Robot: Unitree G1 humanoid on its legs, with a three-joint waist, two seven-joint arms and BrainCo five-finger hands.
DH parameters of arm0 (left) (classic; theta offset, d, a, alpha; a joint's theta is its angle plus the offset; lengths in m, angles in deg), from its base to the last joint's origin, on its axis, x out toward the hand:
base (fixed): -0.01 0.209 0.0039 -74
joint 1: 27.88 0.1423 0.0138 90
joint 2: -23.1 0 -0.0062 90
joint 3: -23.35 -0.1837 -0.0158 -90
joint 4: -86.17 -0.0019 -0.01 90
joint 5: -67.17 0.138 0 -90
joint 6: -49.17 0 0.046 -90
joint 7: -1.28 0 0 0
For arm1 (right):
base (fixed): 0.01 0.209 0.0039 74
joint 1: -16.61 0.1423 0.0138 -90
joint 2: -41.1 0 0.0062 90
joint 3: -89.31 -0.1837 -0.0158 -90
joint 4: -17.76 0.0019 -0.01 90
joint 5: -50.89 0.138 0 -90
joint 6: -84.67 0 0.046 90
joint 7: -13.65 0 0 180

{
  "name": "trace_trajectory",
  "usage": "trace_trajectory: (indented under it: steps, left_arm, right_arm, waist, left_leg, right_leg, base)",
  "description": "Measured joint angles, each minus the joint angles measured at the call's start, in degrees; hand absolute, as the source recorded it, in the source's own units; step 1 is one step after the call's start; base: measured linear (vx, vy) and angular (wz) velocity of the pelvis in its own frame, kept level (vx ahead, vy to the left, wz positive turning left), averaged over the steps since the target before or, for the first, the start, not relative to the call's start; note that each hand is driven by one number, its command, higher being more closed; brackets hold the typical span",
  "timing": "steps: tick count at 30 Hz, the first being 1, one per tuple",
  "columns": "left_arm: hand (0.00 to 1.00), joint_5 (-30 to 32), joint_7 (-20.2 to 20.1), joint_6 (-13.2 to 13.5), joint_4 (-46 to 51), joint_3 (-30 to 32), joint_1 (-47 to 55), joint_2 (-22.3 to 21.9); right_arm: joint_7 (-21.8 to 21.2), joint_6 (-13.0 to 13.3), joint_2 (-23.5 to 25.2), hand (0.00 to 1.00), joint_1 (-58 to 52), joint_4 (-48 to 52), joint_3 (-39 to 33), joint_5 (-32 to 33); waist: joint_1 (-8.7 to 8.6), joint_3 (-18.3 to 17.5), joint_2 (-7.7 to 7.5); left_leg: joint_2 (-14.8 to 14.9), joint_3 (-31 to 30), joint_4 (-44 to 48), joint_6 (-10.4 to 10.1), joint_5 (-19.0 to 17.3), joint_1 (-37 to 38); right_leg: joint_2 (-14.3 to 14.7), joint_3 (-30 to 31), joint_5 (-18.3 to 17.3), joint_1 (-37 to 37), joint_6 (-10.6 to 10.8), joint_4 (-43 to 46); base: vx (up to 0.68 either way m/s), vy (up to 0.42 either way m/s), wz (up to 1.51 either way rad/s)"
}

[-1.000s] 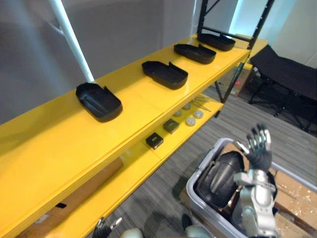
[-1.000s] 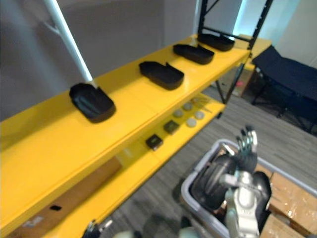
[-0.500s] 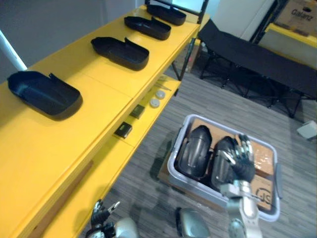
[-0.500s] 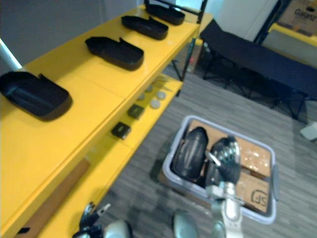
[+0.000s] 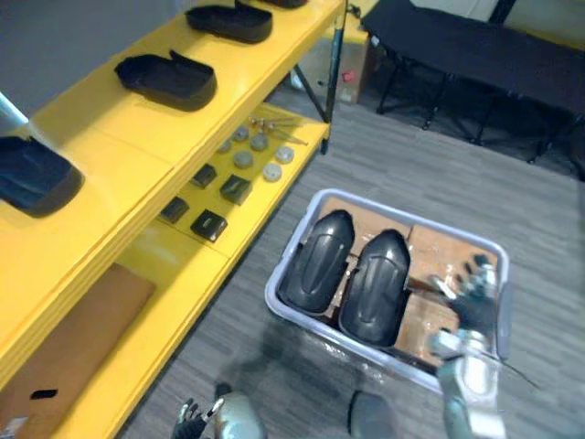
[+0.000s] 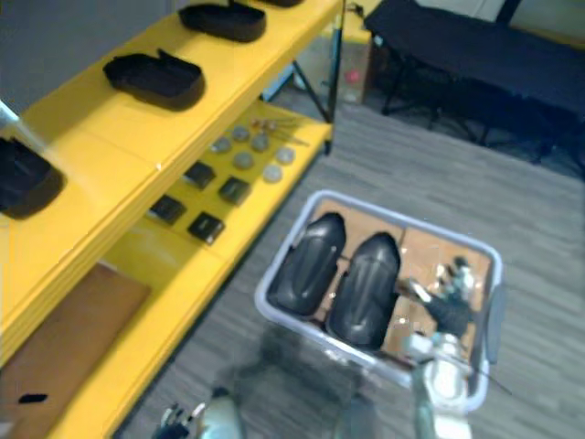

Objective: Walk over and take plastic housings, then place them on the shelf

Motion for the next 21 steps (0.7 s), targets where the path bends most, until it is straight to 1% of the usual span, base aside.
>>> trace_trajectory:
  steps: [1, 2, 3, 4, 5, 7, 8, 10, 11, 13, 15, 17, 18, 19, 21]
  left_arm:
    - [0.00, 0.3, -0.6, 0.7, 0.0, -0.3, 0.0, -0.2]
    - [0.00, 0.6, -0.7, 1.0, 0.1, -0.3, 0.0, -0.2]
    - [0.00, 0.6, -0.8, 1.4, 0.1, -0.3, 0.0, -0.4]
    - [0.00, 0.6, -1.4, 1.7, -0.2, -0.2, -0.3, -0.2]
    - [0.00, 0.6, -1.8, 1.8, -0.2, -0.2, -0.5, 0.3]
    - [0.00, 1.2, -2.2, 1.7, -0.3, -0.3, -1.2, 1.3]
    - [0.00, 2.7, -2.3, 1.8, -0.2, -0.4, -1.8, 2.0]
    - [0.00, 3.0, -1.3, 1.7, 0.5, -0.4, -2.8, 3.0]
    - [0.00, 2.9, -0.3, 1.7, 0.9, -0.6, -3.7, 3.2]
    - [0.00, 2.6, 0.9, 1.8, 2.0, -0.7, -5.1, 3.2]
    - [0.00, 2.7, 2.6, 1.9, 3.6, -1.4, -8.0, 1.8]
    - [0.00, 2.8, 3.1, 2.0, 5.0, -2.8, -9.3, 1.6]
    - [0.00, 2.9, 3.1, 2.0, 5.8, -3.5, -10.2, 1.4]
    - [0.00, 2.9, 3.1, 2.0, 6.5, -4.7, -11.0, 1.4]
    - [0.00, 3.0, 3.1, 2.0, 6.9, -5.4, -11.4, 1.4]
  right_arm:
    - [1.4, 0.0, -1.0, 0.00, -0.1, -0.1, -0.9, 0.0]
    - [2.3, 0.0, -1.2, 0.00, -0.1, -0.1, -1.0, -0.1]
    - [3.9, 0.0, -1.5, 0.00, 0.4, -0.2, -1.0, -1.1]
    - [6.3, 0.0, -1.0, 0.00, 1.1, -0.8, -1.0, -1.7]
    - [7.3, 0.0, -0.3, 0.00, 1.7, -1.5, -0.9, -2.2]
    - [10.2, -0.7, 1.3, 0.00, 2.5, -3.0, -1.0, -3.3]
    - [11.2, -1.1, 2.3, 0.00, 2.5, -3.3, -0.9, -3.4]
    - [11.3, -1.6, 3.9, 0.00, 2.5, -4.8, -0.9, -3.3]
    - [11.4, -1.8, 4.1, 0.00, 2.4, -6.3, -1.0, -3.3]
    - [11.3, -1.9, 4.1, 0.00, 3.2, -8.8, -1.1, -3.3]
    - [12.2, -2.1, 4.0, 0.00, 6.3, -14.0, -2.0, -3.3]
    - [12.9, -2.9, 4.0, 0.00, 10.3, -18.1, -2.7, -3.2]
    - [13.9, -3.2, 3.6, 0.00, 13.8, -21.2, -3.3, -2.7]
    - [14.7, -3.7, 2.5, 0.00, 16.4, -23.7, -3.6, -1.4]
    - [14.8, -4.5, 0.9, 0.00, 20.4, -27.3, -3.8, 0.8]
  waist:
    - [-0.32, 0.0, 0.31]
    - [-0.53, -0.1, 0.38]
    - [-0.68, -0.1, 0.50]
    - [-0.84, 0.0, 0.41]
    - [-0.81, 0.4, -0.20]
    - [-0.71, 1.3, -1.83]
    - [0.12, 1.7, -2.65]
    - [0.70, 2.2, -3.55]
    - [0.37, 2.3, -3.60]
    - [0.39, 3.2, -3.49]
    - [0.24, 4.3, -2.79]
    - [0.80, 5.7, -2.84]
    - [1.12, 6.7, -2.67]
    - [1.72, 7.9, -2.36]
    - [2.66, 9.0, -1.99]
  left_leg:
    - [-2.0, -0.9, -2.0, -0.7, -0.9, 0.4]
    - [-2.6, -1.2, -3.3, -1.0, -1.4, 0.6]
    - [-3.2, -1.2, -7.1, -1.6, -2.0, 1.9]
    - [-3.8, -1.1, -9.7, -4.6, -2.4, 2.8]
    - [-4.5, -0.9, -9.9, -4.7, -2.4, 3.2]
    - [-6.0, -0.1, -9.6, -4.5, -2.9, 3.2]
    - [-6.3, 0.9, -9.4, -4.6, -3.3, 3.1]
    - [-6.3, 2.1, -7.6, -4.2, -4.3, 2.0]
    - [-6.3, 2.1, -6.7, -4.2, -4.8, 1.3]
    - [-6.3, 1.6, -5.9, -4.5, -5.0, 0.8]
    - [-6.5, -1.2, -5.4, -4.5, -5.1, -1.2]
    - [-6.5, -2.9, -5.3, -4.3, -4.9, -1.7]
    - [-6.5, -4.2, -5.0, -4.3, -4.8, -2.6]
    - [-6.5, -4.8, -4.6, -4.3, -4.8, -3.1]
    - [-6.5, -5.3, -4.5, -4.3, -4.7, -3.5]
  right_leg:
    - [0.0, 0.4, 1.1, -0.5, 0.0, -1.4]
    - [-0.1, 0.8, 1.7, -1.0, 0.2, -2.0]
    - [0.1, 1.6, 2.8, -2.0, 0.8, -2.8]
    - [-0.1, 2.4, 4.0, -2.9, 1.5, -3.5]
    - [-0.6, 3.1, 4.7, -2.9, 1.9, -4.3]
    - [-1.9, 3.4, 8.1, -1.2, 2.5, -8.7]
    - [-2.1, 3.3, 10.4, -0.8, 2.1, -11.6]
    - [-2.2, 3.0, 13.3, -0.1, 2.0, -15.7]
    - [-2.2, 3.0, 13.9, 0.0, 2.0, -16.9]
    - [-2.2, 2.9, 14.5, 0.2, 2.1, -17.7]
    - [-1.7, 1.6, 15.6, 0.0, 1.7, -19.2]
    - [-1.2, 1.4, 16.1, 0.1, 1.7, -19.9]
    - [-0.8, 0.9, 16.5, 0.0, 1.6, -20.3]
    - [-0.8, 0.2, 16.6, 0.2, 1.6, -20.3]
    - [-0.8, -0.2, 16.7, 0.2, 1.6, -20.3]
  base:
    - [-0.05, 0.025, -0.17]
    - [-0.04, 0.057, -0.18]
    - [-0.06, 0.158, -0.22]
    - [-0.05, 0.157, -0.30]
    - [-0.06, 0.198, -0.28]
    - [-0.05, 0.199, -0.27]
    - [-0.04, 0.164, -0.41]
    - [-0.03, 0.096, -0.40]
    - [-0.02, 0.061, -0.13]
    - [0.00, 0.017, -0.03]
    - [-0.01, 0.000, 0.11]
    - [-0.02, -0.007, 0.10]
    - [-0.03, -0.006, 0.18]
    - [-0.02, -0.001, 0.20]
    - [-0.01, 0.014, 0.17]
